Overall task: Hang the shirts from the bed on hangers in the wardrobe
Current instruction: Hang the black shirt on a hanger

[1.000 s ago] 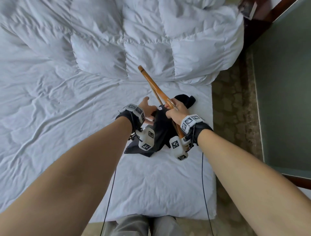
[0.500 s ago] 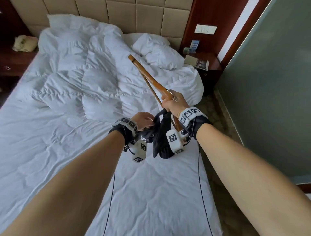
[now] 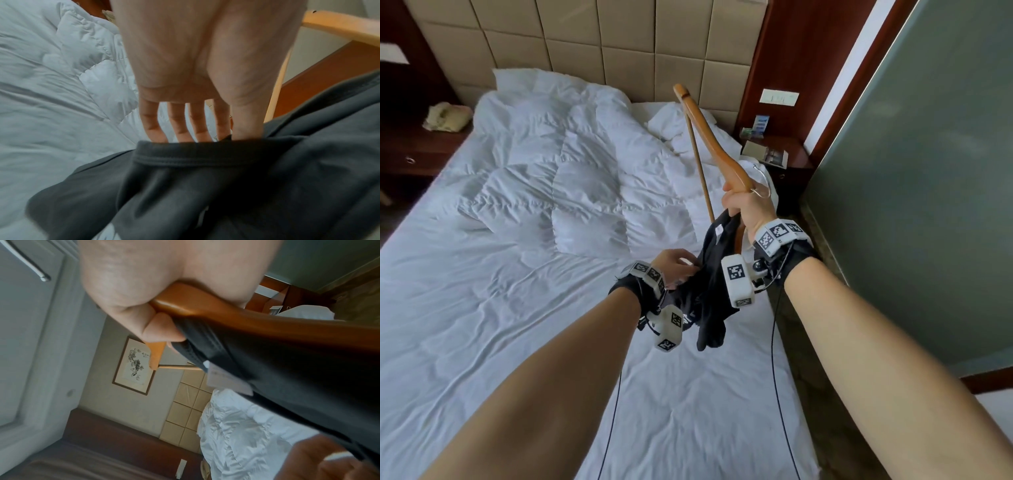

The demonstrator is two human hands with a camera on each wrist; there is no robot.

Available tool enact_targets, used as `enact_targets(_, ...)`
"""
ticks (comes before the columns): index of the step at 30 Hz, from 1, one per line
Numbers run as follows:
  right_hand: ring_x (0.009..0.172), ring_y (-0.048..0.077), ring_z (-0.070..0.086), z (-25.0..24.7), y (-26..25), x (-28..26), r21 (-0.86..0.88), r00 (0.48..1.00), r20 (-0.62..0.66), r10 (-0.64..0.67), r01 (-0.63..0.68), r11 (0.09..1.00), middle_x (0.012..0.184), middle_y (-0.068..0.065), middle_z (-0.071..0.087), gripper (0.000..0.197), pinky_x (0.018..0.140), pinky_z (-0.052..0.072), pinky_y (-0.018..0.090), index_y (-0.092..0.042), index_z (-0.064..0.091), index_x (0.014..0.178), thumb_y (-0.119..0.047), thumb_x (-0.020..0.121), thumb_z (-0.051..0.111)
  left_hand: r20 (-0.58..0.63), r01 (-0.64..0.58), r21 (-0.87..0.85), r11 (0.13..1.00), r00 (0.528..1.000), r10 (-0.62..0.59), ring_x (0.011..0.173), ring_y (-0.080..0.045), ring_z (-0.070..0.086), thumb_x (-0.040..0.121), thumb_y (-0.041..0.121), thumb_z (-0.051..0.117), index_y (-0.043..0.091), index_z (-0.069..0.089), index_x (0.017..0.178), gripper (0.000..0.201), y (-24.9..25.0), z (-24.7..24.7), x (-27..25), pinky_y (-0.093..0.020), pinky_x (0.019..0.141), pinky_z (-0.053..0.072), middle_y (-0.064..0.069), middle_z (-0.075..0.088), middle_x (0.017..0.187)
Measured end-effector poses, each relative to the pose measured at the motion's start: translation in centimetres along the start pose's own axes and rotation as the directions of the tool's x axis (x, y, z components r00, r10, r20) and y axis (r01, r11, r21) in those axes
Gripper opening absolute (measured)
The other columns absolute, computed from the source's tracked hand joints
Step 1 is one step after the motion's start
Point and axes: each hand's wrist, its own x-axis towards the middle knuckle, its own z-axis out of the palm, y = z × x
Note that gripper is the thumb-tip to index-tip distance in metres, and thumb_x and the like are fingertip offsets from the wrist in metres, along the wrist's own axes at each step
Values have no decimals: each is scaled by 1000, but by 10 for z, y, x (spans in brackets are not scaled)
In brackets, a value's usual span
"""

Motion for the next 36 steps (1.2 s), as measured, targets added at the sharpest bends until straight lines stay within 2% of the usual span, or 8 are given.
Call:
enact_targets(6,53,7,48,-23,-10,-18,-13,999,-40,11,-12,1000,59,-5,53,26,46,37,12,-10,63,84,13,75,53,-82,23,-50,998,996,-27,72,-16,60,98,9,54,12,64,103,11,16,3,-17,-29,62,55,-4,62,82)
enact_targets(11,71,16,54,-48,4,-30,-103,996,-73,58,-65,993,74,-6,56,25,67,43,25,-11,57,79,12,72,50,-238,53,-89,995,969,-72,74,-21,55,97,5,45,10,58,95,14,33,4,-33,-26,55,49,-7,55,87)
enact_targets(14,70,16,54,-65,19,-42,-86,991,-96,94,-103,991,74,-3,57,26,67,44,27,-9,63,87,10,75,50,-303,4,-65,998,953,-23,66,-21,50,91,16,54,8,55,86,9,37,12,-47,-28,58,38,-12,53,83)
enact_targets(18,70,19,53,-86,36,-56,39,978,-150,143,-139,990,73,-1,56,27,63,43,25,-7,63,89,11,73,51,-452,-27,9,1000,892,28,61,-15,52,86,8,64,8,55,100,16,26,28,-74,-24,54,40,-8,58,82)
enact_targets(24,78,27,61,-102,58,-70,154,956,-186,227,-200,968,83,7,63,23,70,49,29,-3,63,95,7,75,57,-384,-15,-45,999,923,-3,72,-23,60,66,20,71,17,58,92,29,11,45,-122,-27,65,48,-10,64,92)
enact_targets(29,77,24,55,-100,74,-82,161,956,-159,246,-221,962,85,4,60,22,54,41,23,-5,60,98,6,79,59,-521,-55,111,992,847,105,72,-22,63,88,13,66,29,66,95,18,-6,55,-141,-28,66,51,-5,66,80)
enact_targets(32,73,21,54,-93,85,-91,151,969,-122,215,-196,969,80,2,58,19,56,40,25,-7,56,89,7,76,58,-396,-69,160,985,909,128,82,-23,66,89,7,64,26,71,100,23,-10,57,-146,-34,78,54,-5,69,88)
enact_targets(36,66,19,53,-81,91,-98,139,978,-88,188,-174,975,72,0,55,16,59,41,25,-8,56,82,7,76,58,-287,-4,51,999,958,18,74,-19,62,87,16,73,19,65,87,9,-2,62,-153,-33,68,52,-2,60,74)
